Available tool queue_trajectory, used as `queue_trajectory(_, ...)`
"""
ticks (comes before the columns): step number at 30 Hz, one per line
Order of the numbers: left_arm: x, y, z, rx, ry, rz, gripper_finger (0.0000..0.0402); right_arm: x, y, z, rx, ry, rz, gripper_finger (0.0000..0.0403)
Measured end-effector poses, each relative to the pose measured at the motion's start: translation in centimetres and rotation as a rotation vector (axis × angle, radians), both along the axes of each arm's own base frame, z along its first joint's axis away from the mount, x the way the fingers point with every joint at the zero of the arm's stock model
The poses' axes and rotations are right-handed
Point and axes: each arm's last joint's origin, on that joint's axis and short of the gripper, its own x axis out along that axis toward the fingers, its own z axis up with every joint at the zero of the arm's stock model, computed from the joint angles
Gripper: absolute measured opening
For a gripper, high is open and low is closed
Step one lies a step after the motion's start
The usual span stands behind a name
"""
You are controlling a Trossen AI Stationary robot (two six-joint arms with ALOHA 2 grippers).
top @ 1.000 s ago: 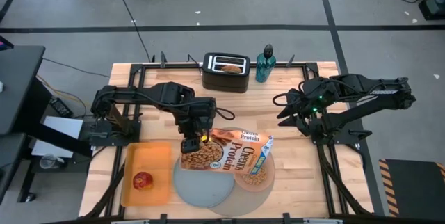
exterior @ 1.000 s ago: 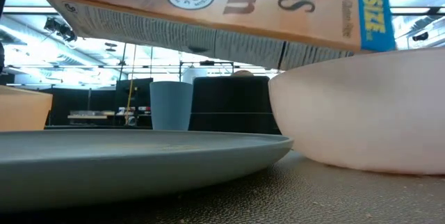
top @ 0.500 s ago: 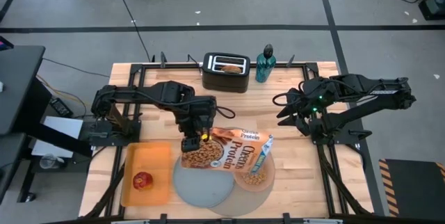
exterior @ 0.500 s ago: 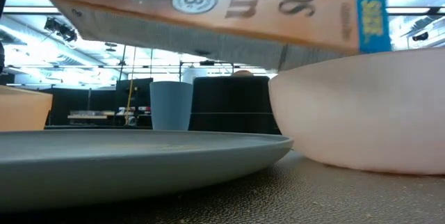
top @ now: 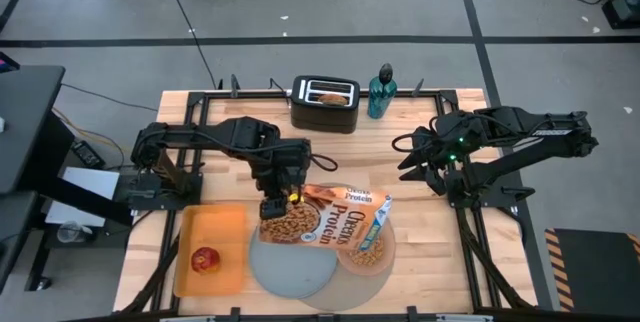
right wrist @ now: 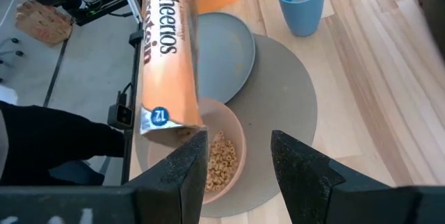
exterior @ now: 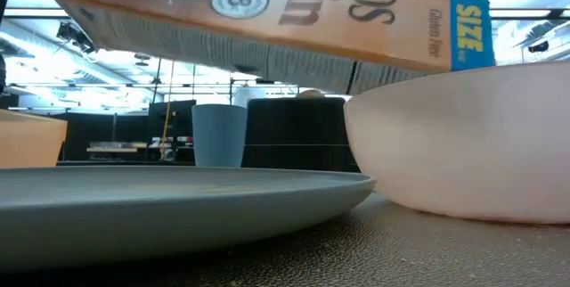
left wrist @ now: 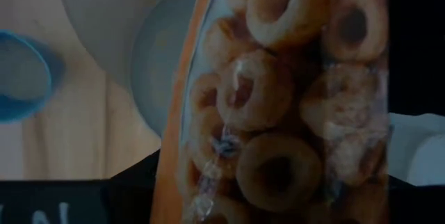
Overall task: Arrange a breakfast setting
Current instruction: Pour the cereal into the light pink bowl
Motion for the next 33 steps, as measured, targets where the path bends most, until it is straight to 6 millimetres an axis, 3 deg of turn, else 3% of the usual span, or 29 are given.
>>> queue_trajectory(33, 0.30, -0.19, 0.14, -0.036, -0.019, 0.028, 0.0211, 0.01, -0.01, 0.01, -0.008, -0.004, 0.001, 0.0166)
